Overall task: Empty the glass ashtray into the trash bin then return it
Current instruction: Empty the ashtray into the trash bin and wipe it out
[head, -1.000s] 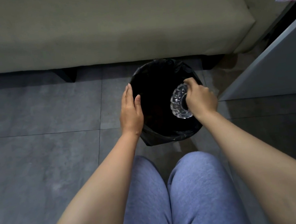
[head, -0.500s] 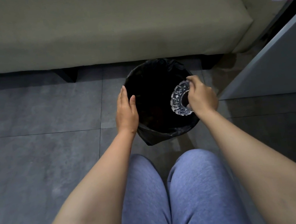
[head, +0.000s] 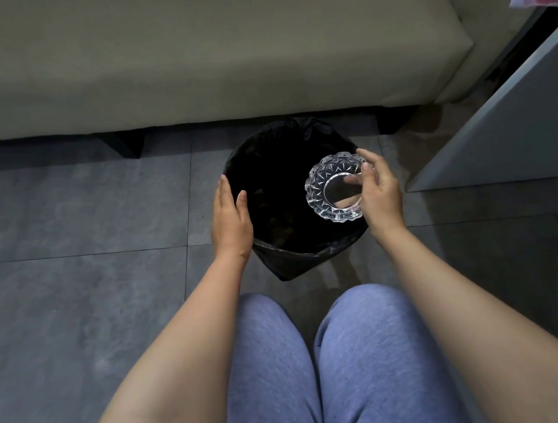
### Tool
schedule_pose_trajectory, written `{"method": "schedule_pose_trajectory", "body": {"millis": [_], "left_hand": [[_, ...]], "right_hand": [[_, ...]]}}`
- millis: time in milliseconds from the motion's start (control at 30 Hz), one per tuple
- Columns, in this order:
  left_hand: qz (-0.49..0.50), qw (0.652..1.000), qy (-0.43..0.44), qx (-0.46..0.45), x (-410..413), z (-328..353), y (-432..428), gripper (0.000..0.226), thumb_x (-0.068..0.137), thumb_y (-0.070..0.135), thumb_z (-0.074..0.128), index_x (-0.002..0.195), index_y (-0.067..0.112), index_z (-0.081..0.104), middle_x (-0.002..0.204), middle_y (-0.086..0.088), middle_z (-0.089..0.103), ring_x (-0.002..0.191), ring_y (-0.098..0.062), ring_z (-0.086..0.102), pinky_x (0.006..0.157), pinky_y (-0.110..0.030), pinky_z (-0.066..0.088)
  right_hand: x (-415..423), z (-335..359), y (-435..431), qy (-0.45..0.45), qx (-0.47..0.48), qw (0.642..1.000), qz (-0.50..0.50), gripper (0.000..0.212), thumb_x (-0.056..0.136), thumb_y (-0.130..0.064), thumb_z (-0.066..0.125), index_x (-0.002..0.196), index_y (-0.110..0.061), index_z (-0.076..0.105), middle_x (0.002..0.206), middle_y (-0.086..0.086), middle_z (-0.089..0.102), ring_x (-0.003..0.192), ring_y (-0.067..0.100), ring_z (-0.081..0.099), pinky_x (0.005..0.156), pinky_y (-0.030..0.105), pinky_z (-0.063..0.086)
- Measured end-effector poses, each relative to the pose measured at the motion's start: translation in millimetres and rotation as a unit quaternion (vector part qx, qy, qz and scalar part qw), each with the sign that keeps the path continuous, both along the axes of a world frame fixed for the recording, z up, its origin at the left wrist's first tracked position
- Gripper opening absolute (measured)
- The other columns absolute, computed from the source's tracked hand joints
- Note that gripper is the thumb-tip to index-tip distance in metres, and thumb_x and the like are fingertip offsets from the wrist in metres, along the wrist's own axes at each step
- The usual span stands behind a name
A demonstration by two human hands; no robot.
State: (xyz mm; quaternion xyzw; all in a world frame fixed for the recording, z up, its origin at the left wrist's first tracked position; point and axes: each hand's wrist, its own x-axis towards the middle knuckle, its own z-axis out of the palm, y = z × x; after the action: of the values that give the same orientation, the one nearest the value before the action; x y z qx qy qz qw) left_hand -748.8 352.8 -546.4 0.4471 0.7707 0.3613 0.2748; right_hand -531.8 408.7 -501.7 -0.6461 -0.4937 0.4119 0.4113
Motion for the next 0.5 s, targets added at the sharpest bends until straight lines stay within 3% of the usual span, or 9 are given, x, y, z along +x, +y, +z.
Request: {"method": "schedule_pose_trajectory", "body": {"millis": [67, 167, 233, 267, 333, 433, 500], "left_hand": [[0.004, 1.0, 0.001, -0.007, -0.3, 1.4, 0.9, 0.057, 0.105, 0.034, 0.03, 0.156, 0.014, 0.015, 0.165, -0.004, 0.015, 0.152, -0.016, 0.012, 0.118, -0.026, 0.017], [0.024, 0.998, 0.033, 0.043, 6.6, 12.1, 4.6, 0.054, 0.105, 0.031, 0.032, 0.154, 0.01, 0.022, 0.165, -0.005, 0.014, 0.153, -0.017, 0.007, 0.119, -0.025, 0.01], [0.022, 0.993, 0.038, 0.11, 18.9, 24.7, 10.1, 0.05, 0.104, 0.027, 0.036, 0.149, 0.006, 0.034, 0.161, -0.01, 0.027, 0.151, -0.02, 0.018, 0.12, -0.026, 0.015], [0.014, 0.99, 0.022, 0.136, 26.2, 31.1, 13.7, 0.048, 0.103, 0.025, 0.037, 0.146, 0.004, 0.04, 0.157, -0.012, 0.035, 0.148, -0.021, 0.027, 0.119, -0.025, 0.019], [-0.013, 0.987, -0.052, 0.153, 41.3, 43.3, 20.3, 0.047, 0.102, 0.025, 0.037, 0.141, 0.003, 0.047, 0.15, -0.012, 0.047, 0.142, -0.02, 0.039, 0.117, -0.023, 0.025], [-0.036, 0.972, -0.205, 0.113, 59.5, 59.4, 24.6, 0.045, 0.106, 0.028, 0.032, 0.142, 0.008, 0.048, 0.149, -0.006, 0.048, 0.141, -0.014, 0.04, 0.117, -0.024, 0.028], [-0.012, 0.953, -0.288, 0.093, 65.3, 64.0, 27.3, 0.048, 0.105, 0.036, 0.029, 0.142, 0.012, 0.049, 0.147, -0.004, 0.051, 0.138, -0.014, 0.044, 0.118, -0.03, 0.031]], "right_hand": [[-1.0, 0.3, 0.6, 0.018, 0.005, 1.0, 0.001, 0.029, 0.104, -0.029, 0.038, 0.109, -0.053, 0.054, 0.089, 0.001, 0.073, 0.046, 0.019, 0.071, 0.051, 0.033, 0.041], [-4.6, 1.7, 0.8, 0.055, 0.01, 0.998, -0.007, 0.029, 0.105, -0.023, 0.037, 0.125, -0.033, 0.056, 0.094, 0.011, 0.071, 0.05, 0.01, 0.071, 0.046, 0.026, 0.048], [-8.1, 4.7, -0.1, 0.071, 0.014, 0.997, -0.017, 0.032, 0.106, -0.016, 0.036, 0.132, -0.018, 0.055, 0.086, 0.001, 0.07, 0.052, -0.002, 0.068, 0.048, 0.017, 0.051], [-10.6, 5.8, -0.4, 0.082, 0.014, 0.996, -0.021, 0.032, 0.106, -0.015, 0.036, 0.132, -0.014, 0.055, 0.081, -0.009, 0.069, 0.053, -0.004, 0.068, 0.052, 0.019, 0.054], [-16.1, 6.8, -2.1, 0.112, 0.013, 0.993, -0.027, 0.033, 0.106, -0.015, 0.037, 0.133, -0.011, 0.055, 0.08, -0.014, 0.068, 0.064, -0.001, 0.07, 0.055, 0.03, 0.06], [-27.0, 8.4, -5.0, 0.14, 0.005, 0.99, -0.03, 0.032, 0.105, -0.016, 0.038, 0.132, -0.012, 0.056, 0.109, -0.005, 0.065, 0.084, 0.008, 0.07, 0.056, 0.041, 0.063], [-33.4, 11.4, -7.5, 0.147, 0.0, 0.989, -0.026, 0.032, 0.105, -0.016, 0.038, 0.131, -0.011, 0.056, 0.121, 0.006, 0.062, 0.083, 0.005, 0.07, 0.059, 0.031, 0.063]]}}
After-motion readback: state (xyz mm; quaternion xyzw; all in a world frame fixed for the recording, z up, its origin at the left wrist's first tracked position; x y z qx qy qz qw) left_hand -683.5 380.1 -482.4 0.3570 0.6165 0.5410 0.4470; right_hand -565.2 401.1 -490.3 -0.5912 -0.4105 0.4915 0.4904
